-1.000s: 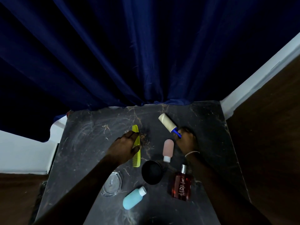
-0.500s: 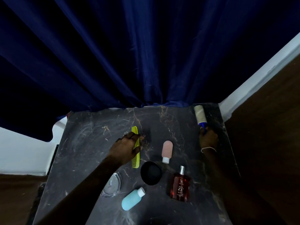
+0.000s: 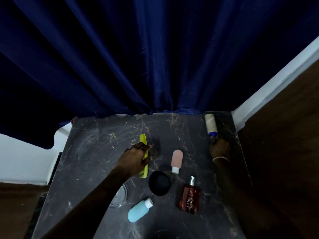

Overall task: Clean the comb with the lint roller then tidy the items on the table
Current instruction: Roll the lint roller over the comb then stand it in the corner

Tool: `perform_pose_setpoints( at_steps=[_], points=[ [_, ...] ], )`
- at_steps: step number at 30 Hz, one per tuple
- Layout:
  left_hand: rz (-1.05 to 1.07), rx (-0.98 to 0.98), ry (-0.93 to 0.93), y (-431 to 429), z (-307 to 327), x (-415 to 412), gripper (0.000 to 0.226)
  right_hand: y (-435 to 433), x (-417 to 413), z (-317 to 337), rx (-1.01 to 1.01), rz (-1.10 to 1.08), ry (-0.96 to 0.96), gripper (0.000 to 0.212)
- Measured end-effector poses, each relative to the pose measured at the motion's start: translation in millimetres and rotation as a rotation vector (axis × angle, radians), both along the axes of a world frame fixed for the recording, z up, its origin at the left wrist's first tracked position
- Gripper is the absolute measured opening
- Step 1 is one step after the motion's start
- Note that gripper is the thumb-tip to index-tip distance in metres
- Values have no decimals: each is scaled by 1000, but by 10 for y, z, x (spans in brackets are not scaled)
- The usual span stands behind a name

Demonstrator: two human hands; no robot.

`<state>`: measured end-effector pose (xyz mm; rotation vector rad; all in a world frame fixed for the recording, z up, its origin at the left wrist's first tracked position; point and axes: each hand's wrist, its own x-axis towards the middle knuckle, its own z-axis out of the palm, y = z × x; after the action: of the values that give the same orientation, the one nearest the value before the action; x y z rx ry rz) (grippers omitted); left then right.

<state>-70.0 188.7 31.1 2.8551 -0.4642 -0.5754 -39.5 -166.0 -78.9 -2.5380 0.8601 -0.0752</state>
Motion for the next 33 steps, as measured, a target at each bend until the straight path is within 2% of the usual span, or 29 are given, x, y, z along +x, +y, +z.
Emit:
perform_pose_setpoints(
  at_steps=[2, 8, 18, 25, 33],
  points=[
    [-1, 0, -4, -11, 12, -10, 51, 171, -15, 130, 58, 90, 64, 32],
    [7, -12, -14, -8, 53, -30, 47, 609, -75, 143, 36, 289, 95, 29],
    [9, 3, -10, 45, 60, -76, 48, 937, -182, 62, -39, 512, 160, 35],
    [6, -6, -18, 15, 81, -60, 45, 670, -36, 20, -30, 419, 128, 29],
    [14, -4, 0, -86, 35, -14, 47, -66, 246, 73, -4, 183, 176, 29]
  ],
)
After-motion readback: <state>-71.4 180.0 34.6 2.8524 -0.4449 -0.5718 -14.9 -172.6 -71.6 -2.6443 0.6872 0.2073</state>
